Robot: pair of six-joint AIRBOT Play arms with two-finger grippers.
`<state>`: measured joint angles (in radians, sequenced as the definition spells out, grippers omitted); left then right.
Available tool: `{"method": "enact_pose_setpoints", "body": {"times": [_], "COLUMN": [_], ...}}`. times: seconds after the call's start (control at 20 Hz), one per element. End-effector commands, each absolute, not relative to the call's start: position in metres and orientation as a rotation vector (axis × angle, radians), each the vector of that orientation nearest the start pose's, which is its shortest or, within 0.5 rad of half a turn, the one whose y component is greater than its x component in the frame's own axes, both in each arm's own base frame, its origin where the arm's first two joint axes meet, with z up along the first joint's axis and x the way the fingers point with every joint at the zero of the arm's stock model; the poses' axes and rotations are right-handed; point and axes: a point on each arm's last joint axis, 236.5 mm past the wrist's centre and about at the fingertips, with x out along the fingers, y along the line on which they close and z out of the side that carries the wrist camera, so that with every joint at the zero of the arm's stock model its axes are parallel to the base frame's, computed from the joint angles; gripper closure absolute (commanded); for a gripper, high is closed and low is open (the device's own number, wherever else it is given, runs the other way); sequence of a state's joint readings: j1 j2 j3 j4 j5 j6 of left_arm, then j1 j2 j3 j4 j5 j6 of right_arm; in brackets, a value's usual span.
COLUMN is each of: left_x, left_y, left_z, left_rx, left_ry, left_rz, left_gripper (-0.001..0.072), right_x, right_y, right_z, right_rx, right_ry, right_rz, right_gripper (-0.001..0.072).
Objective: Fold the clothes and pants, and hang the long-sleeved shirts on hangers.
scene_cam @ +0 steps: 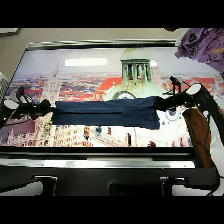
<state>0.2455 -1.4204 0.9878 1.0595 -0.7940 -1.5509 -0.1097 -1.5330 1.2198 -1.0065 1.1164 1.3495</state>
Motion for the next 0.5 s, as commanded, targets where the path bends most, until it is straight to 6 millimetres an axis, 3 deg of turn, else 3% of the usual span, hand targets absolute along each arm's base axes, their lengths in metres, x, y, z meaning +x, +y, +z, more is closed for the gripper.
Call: {"method": "enact_pose_setpoints", "body": {"times": [0.0,0.25,0.3,0.35,0.4,0.45], "left_x": [0.443,0.446,0.446,0.446,0.447,0.449], "left_y": [0.011,-0.001,-0.001,0.0,0.001,0.002], "left_z": [-0.083,-0.105,-0.106,-0.106,-0.104,-0.099], "left_rx": [-0.639,-0.634,-0.633,-0.634,-0.634,-0.637], "left_ry": [1.166,1.218,1.219,1.217,1.215,1.211], "left_rz": [0.071,0.058,0.058,0.059,0.058,0.056], "left_gripper": [0.0694,0.0687,0.065,0.0649,0.0612,0.0354], "right_x": [0.435,0.459,0.46,0.46,0.46,0.459], "right_y": [0.07,0.061,0.061,0.061,0.063,0.065], "right_z": [-0.06,-0.066,-0.068,-0.069,-0.068,-0.063], "right_rx": [0.453,0.473,0.48,0.49,0.508,0.536], "right_ry": [1.32,1.241,1.24,1.243,1.245,1.253], "right_rz": [0.285,0.219,0.213,0.211,0.205,0.204], "right_gripper": [0.0687,0.0686,0.0685,0.0657,0.0582,0.0525]}}
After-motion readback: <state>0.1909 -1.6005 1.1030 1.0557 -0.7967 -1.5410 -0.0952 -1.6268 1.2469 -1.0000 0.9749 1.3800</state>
